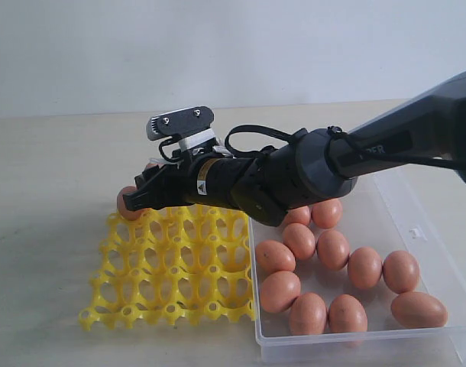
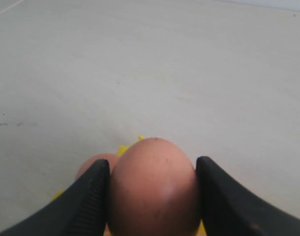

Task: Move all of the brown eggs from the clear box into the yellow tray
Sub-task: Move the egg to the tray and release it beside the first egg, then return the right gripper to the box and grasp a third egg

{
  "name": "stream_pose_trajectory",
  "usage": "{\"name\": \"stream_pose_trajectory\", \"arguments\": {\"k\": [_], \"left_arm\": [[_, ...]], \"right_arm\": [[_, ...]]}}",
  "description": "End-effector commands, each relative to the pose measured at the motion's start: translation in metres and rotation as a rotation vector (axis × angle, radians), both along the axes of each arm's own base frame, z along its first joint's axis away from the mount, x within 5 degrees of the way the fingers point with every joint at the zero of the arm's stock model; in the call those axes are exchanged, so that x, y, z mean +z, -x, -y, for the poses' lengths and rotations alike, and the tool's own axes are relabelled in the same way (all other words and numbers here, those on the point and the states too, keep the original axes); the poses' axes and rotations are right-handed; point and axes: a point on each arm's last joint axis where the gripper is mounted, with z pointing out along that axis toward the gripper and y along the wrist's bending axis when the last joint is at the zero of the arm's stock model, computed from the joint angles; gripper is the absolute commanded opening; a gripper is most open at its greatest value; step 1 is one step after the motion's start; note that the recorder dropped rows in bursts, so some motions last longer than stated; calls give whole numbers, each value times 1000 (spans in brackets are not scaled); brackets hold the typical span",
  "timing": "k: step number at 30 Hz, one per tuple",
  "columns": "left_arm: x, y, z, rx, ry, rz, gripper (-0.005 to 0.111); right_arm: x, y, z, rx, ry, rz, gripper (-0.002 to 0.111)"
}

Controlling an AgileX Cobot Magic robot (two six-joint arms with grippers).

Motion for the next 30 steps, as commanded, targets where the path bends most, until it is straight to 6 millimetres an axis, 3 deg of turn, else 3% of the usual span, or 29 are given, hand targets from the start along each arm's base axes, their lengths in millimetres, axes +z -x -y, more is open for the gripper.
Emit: {"name": "stream_pose_trajectory", "arguments": {"k": [1,9,20,23,27,30], "left_arm": [[2,0,1,-7,12,13,0],[2,0,1,-7,12,13,0],[2,0,1,-7,12,13,0],[2,0,1,-7,12,13,0],[2,0,1,-7,12,13,0],[2,0,1,-7,12,13,0]], "right_arm": [[2,-3,1,-4,2,6,51],[1,-3,2,-5,13,-2,57],[8,-3,2,-37,-29,-36,57],[24,-1,5,-49,-10,-43,43],[56,5,16,-47,100,-25,0],[87,12,30,-76,200,-19,0]]}}
